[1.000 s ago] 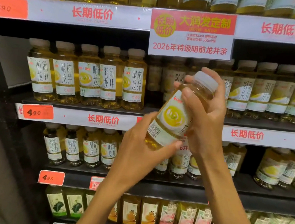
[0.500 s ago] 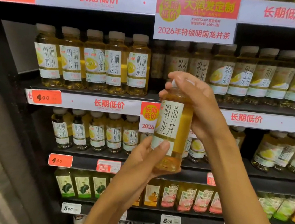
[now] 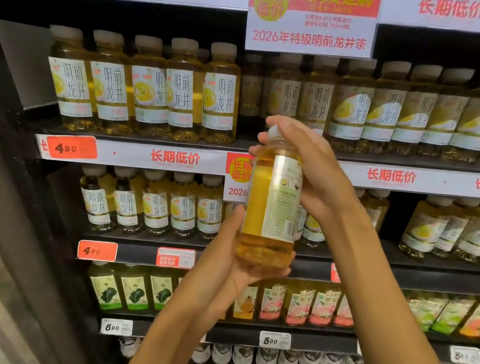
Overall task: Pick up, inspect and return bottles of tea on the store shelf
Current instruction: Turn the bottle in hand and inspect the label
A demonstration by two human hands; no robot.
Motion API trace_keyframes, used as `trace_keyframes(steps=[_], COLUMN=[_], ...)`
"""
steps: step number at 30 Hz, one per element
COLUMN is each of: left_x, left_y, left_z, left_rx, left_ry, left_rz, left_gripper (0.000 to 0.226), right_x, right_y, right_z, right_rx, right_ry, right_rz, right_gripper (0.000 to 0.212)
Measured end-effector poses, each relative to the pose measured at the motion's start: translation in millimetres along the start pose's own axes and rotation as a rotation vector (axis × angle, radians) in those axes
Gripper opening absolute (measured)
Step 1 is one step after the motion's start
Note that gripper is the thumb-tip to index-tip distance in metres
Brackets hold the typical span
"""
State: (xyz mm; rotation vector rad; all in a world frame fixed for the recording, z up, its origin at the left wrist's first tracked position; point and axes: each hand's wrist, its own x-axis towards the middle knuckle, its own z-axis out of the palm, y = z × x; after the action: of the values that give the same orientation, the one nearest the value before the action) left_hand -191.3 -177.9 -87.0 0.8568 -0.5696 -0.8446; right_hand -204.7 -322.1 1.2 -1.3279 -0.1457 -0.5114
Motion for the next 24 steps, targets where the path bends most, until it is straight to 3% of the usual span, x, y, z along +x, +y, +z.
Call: trace_keyframes(steps=[6, 10, 13, 16, 19, 24], left_x=[-4, -7, -8, -7, -4, 8], left_y=[-4, -4, -13, -18, -16, -14], left_z=[7, 8, 5, -2, -8, 1], left_rx=[0.042, -0.177, -0.208, -0.02, 0.178, 0.089], left_ry=[0.043, -0.084, -0.142, -0.018, 0.078, 0.138], left_rz=[0.049, -0.108, -0.163, -0.116, 0.007, -0.002], left_gripper=[0.061, 0.066, 0.068, 0.066, 0.061, 0.063], right_x=[-8, -14, -19, -20, -20, -14], right_y=[-2, -1, 6, 9, 11, 11], right_z=[4, 9, 9, 5, 1, -4], right_rx=[-0.11, 0.2, 0.347, 0.258, -0.014, -0.085], right_ry=[-0.017, -0.104, -0.171, -0.129, -0.045, 0.007], right_rz=[-0.04, 0.07, 0.128, 0.087, -0.014, -0.027], right_gripper=[0.015, 0.022, 0.023, 0.011, 0.009, 0.014])
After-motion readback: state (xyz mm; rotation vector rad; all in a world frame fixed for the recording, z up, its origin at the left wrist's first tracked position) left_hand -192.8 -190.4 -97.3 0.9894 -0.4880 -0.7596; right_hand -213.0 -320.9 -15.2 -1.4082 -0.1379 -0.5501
